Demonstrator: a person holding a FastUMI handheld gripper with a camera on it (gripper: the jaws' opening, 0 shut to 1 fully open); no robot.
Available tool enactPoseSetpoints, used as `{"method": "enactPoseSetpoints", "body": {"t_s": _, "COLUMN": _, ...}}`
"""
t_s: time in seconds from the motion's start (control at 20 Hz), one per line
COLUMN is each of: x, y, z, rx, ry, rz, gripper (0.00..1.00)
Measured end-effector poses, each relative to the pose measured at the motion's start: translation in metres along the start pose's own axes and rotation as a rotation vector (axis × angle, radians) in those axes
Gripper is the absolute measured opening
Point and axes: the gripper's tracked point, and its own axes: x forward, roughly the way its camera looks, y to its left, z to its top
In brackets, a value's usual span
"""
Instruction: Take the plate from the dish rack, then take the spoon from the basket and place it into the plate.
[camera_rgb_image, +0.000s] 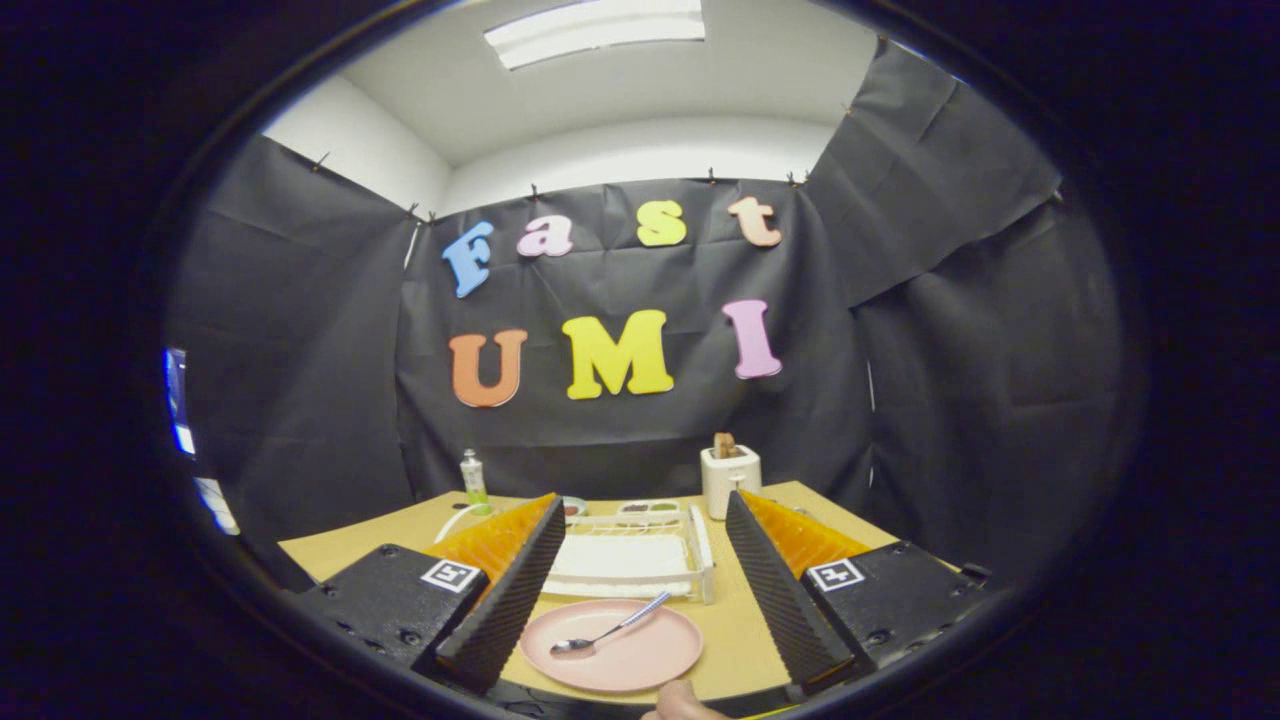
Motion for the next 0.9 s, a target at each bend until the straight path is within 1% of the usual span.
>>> {"method": "enactPoseSetpoints", "body": {"t_s": 0.15, "x": -0.016, "y": -0.019, "z": 0.015, "rx": -0.004, "ry": 0.008, "rz": -0.038, "gripper": 1.00}}
{"method": "enactPoseSetpoints", "body": {"t_s": 0.35, "x": -0.035, "y": -0.037, "z": 0.034, "rx": 0.013, "ry": -0.018, "rz": -0.054, "gripper": 1.00}}
{"method": "enactPoseSetpoints", "body": {"t_s": 0.6, "x": -0.046, "y": -0.043, "z": 0.039, "rx": 0.001, "ry": -0.007, "rz": -0.039, "gripper": 1.00}}
{"method": "enactPoseSetpoints", "body": {"t_s": 0.9, "x": -0.046, "y": -0.043, "z": 0.041, "rx": 0.009, "ry": -0.001, "rz": -0.036, "gripper": 1.00}}
